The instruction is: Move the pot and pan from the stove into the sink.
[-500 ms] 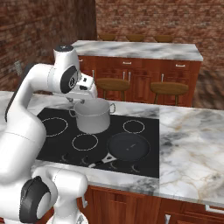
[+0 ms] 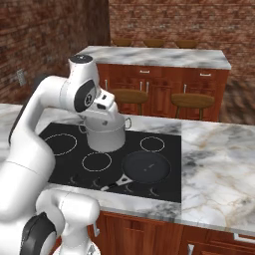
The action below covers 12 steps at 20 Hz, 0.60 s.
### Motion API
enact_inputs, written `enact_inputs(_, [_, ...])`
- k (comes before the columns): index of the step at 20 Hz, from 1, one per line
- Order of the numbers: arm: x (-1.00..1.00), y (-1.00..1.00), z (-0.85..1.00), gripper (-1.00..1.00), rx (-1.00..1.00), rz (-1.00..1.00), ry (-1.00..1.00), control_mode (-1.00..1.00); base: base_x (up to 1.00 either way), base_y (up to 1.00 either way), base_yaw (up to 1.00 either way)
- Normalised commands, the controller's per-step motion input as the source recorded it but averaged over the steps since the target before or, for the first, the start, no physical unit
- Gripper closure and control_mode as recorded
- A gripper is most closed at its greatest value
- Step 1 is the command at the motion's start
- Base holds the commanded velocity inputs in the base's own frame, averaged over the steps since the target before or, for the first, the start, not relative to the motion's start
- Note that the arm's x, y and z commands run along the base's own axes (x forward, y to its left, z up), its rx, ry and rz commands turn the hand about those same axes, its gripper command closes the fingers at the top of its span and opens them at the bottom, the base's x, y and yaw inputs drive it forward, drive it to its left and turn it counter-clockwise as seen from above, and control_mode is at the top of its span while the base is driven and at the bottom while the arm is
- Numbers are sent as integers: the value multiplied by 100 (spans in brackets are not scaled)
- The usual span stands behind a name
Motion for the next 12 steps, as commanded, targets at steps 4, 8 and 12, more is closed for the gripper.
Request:
enact_inputs(4, [-33,-40,-12,-100,7,-21,0,-100,0,0,0])
enact_inputs(8, [-30,-26,-20,-100,6,-19,0,-100,0,0,0])
enact_inputs(12, [-7,-3,-2,-100,1,-3,0,-100,0,0,0])
